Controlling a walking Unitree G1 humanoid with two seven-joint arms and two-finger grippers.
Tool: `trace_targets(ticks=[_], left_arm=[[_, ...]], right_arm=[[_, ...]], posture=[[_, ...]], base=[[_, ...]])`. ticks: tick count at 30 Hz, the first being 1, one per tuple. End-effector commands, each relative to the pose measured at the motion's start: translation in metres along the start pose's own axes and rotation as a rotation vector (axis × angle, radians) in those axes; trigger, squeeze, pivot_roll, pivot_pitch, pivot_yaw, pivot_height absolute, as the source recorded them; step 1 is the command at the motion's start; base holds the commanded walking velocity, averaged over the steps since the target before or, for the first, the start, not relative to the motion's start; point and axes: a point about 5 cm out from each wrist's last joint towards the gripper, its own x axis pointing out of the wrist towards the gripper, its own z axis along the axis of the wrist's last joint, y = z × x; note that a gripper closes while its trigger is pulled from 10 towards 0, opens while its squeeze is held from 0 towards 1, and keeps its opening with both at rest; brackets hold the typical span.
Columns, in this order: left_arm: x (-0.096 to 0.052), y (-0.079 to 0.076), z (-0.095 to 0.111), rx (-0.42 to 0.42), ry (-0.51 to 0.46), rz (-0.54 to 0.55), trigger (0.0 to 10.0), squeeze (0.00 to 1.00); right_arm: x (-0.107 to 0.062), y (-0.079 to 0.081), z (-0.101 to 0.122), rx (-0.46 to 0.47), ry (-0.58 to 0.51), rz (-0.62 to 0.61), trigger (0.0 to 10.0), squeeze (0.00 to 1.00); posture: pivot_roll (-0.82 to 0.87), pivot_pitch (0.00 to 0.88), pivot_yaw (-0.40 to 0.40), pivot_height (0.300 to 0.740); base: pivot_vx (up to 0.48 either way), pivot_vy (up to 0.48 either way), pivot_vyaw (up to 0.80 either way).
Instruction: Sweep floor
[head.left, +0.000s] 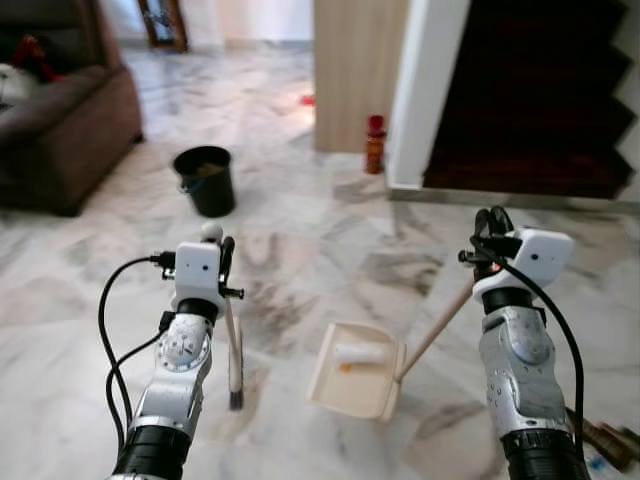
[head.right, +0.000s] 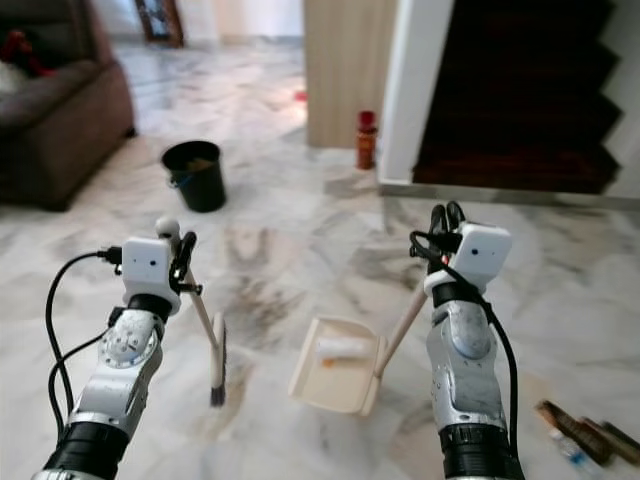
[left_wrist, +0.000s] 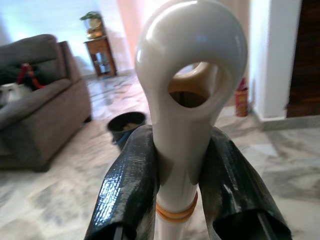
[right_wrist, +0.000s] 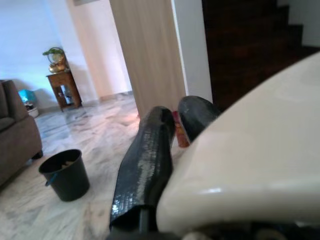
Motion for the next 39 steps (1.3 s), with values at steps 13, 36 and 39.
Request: trace_targets(ticks=[13,36,39], left_arm=[[0.0015,-0.0030,0.0136,0.004,-0.055,-0.038,10.0,0.00],[0.0029,-0.0012,0.0156,0.006,-0.056,-0.033,10.0,0.00],[0.0029,-0.0013,0.0156,0.004,-0.055,-0.033,10.0,0.00]], right_arm=[[0.0049,0.0065,0.0150,0.030,-0.065,0.023,10.0,0.00],[0.0063,0.0096,0.0164,0.012,-0.062,0.053,10.0,0.00],[0.0064,0.0105,0.0164,0.015,-0.061,0.058,10.0,0.00]], posture=[[-0.11,0.000,0.012,0.740],[-0.11,0.000,0.008,0.740],[-0.10,0.000,0.006,0.740]], base=[[0.021,0.000,0.48],[0.448,0.000,0.03],[0.480,0.000,0.78]])
